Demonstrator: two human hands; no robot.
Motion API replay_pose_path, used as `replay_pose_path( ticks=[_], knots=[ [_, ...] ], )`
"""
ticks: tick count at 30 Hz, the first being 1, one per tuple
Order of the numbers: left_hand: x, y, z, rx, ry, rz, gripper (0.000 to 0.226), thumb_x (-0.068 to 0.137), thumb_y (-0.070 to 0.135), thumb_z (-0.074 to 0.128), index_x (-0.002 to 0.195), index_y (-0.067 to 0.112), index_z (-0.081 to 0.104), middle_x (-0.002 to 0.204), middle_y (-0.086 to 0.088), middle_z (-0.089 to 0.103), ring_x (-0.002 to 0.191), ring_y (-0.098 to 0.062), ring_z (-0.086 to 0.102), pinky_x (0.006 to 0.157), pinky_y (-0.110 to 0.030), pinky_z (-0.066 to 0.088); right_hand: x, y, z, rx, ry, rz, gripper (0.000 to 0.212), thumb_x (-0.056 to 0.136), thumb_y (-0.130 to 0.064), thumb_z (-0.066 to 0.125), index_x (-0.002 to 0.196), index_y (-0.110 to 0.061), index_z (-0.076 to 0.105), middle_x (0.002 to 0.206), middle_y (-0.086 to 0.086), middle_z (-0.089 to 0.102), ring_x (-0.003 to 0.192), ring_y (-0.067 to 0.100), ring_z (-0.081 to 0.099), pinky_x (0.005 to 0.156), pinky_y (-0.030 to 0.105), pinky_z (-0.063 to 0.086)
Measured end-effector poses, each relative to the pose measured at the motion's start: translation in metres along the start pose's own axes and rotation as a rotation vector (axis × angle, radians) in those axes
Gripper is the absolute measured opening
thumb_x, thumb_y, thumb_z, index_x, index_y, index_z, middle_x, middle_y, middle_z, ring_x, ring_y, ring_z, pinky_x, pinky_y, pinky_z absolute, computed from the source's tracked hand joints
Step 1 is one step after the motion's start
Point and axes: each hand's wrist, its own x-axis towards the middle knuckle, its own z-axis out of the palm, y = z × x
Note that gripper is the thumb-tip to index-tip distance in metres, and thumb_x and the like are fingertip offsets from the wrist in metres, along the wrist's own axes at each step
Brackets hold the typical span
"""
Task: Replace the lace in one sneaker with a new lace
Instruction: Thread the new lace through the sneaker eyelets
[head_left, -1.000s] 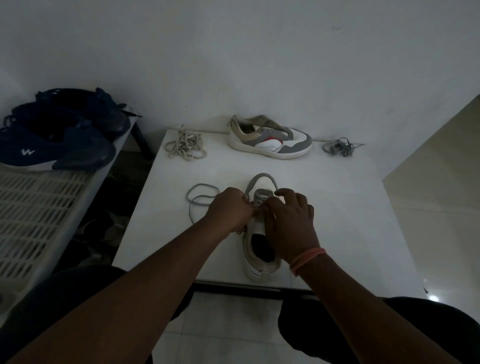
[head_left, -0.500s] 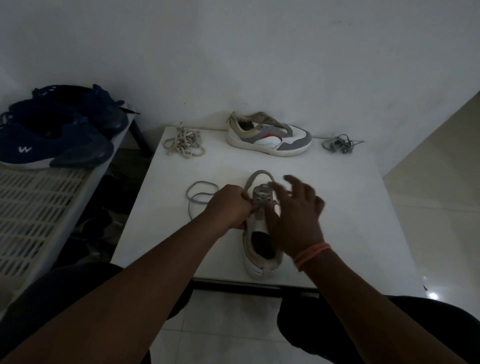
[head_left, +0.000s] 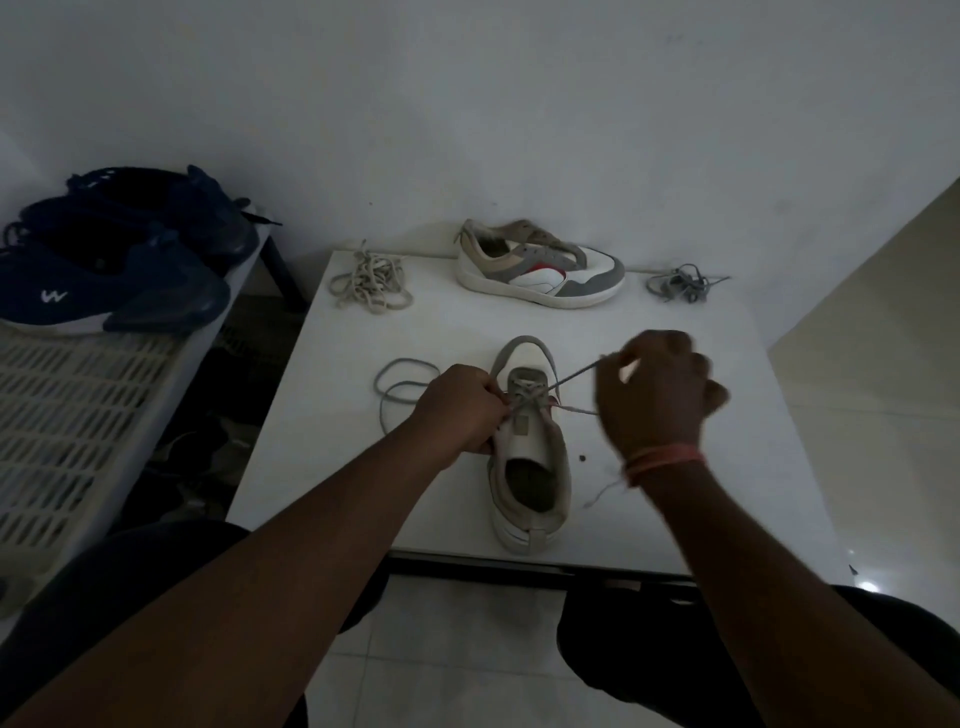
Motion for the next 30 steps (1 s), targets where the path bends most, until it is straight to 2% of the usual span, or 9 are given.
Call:
replay_pose_path(
  ticks=[3,8,11,14,19,22,24,26,30],
  knots=[
    [0.001,-0.001,0.000,0.005,-0.008,0.008,0.018,0.087,-0.002,0.070,0.076,0.013,0.067,0.094,-0.021,0.071,0.088,-0.037,0.072,0.073,-0.055,0.062,0.018,0.020,-0.008,0.036,-0.043,0.070,0.020,0.089,-0.036,0.060,0.105,-0.025,0.062,0.119,0.010,0.055,0.111,0.038,0.049,0.093,0.049,0.034],
    [0.004,0.000,0.002,0.062,0.000,0.022,0.011,0.087,0.002,0.068,0.084,0.012,0.072,0.091,-0.020,0.073,0.082,-0.037,0.074,0.070,-0.052,0.063,-0.034,-0.014,0.013,0.004,-0.255,-0.362,0.027,0.093,-0.043,0.058,0.116,-0.031,0.066,0.136,0.002,0.051,0.127,0.030,0.041,0.099,0.047,0.033],
    [0.004,-0.001,0.001,0.067,-0.004,0.023,0.017,0.088,0.001,0.065,0.082,0.016,0.071,0.093,-0.019,0.073,0.084,-0.037,0.074,0.071,-0.052,0.063,-0.044,-0.023,0.024,-0.041,-0.271,-0.446,0.027,0.094,-0.040,0.056,0.113,-0.027,0.069,0.135,0.000,0.054,0.127,0.027,0.040,0.099,0.044,0.030],
    [0.004,-0.003,0.000,0.041,-0.007,-0.002,0.016,0.089,0.001,0.068,0.082,0.016,0.071,0.094,-0.019,0.073,0.087,-0.037,0.073,0.073,-0.052,0.063,-0.034,-0.021,0.020,0.015,-0.230,-0.354,0.021,0.091,-0.040,0.056,0.099,-0.025,0.068,0.121,-0.001,0.058,0.117,0.025,0.046,0.094,0.043,0.032],
    [0.007,-0.003,0.000,0.049,0.007,-0.008,0.002,0.085,0.004,0.074,0.084,0.005,0.072,0.091,-0.021,0.073,0.085,-0.036,0.073,0.072,-0.054,0.063,0.006,0.010,-0.001,0.166,-0.120,0.165,0.015,0.089,-0.040,0.059,0.093,-0.025,0.062,0.110,0.006,0.060,0.108,0.034,0.053,0.093,0.048,0.034],
    [0.010,-0.006,0.002,0.078,0.016,0.020,0.006,0.085,0.008,0.072,0.089,0.004,0.072,0.089,-0.020,0.073,0.082,-0.035,0.073,0.069,-0.052,0.063,0.001,0.017,0.003,0.122,-0.264,0.133,0.034,0.089,-0.046,0.064,0.114,-0.023,0.060,0.123,0.011,0.056,0.116,0.037,0.049,0.097,0.048,0.036],
    [0.011,-0.008,0.005,0.170,0.053,0.096,0.010,0.081,0.019,0.071,0.089,0.013,0.071,0.088,-0.011,0.073,0.082,-0.030,0.073,0.072,-0.047,0.063,-0.019,0.004,0.011,0.177,-0.301,-0.040,0.045,0.088,-0.050,0.065,0.120,-0.019,0.057,0.123,0.013,0.054,0.113,0.034,0.051,0.094,0.046,0.042],
    [0.010,-0.008,0.008,0.313,0.137,0.221,0.014,0.080,0.030,0.070,0.091,0.022,0.067,0.090,-0.001,0.071,0.086,-0.022,0.069,0.078,-0.040,0.060,-0.035,-0.009,0.017,0.254,-0.355,-0.221,0.037,0.090,-0.043,0.064,0.115,-0.016,0.059,0.114,0.011,0.054,0.104,0.030,0.054,0.087,0.041,0.049],
    [0.007,-0.010,0.016,0.404,0.204,0.402,0.017,0.086,0.032,0.073,0.096,0.022,0.065,0.096,0.003,0.069,0.089,-0.016,0.064,0.079,-0.036,0.053,-0.038,-0.019,0.023,0.307,-0.445,-0.219,0.015,0.090,-0.027,0.064,0.100,-0.016,0.059,0.100,0.004,0.060,0.088,0.024,0.060,0.076,0.037,0.050]
  ],
)
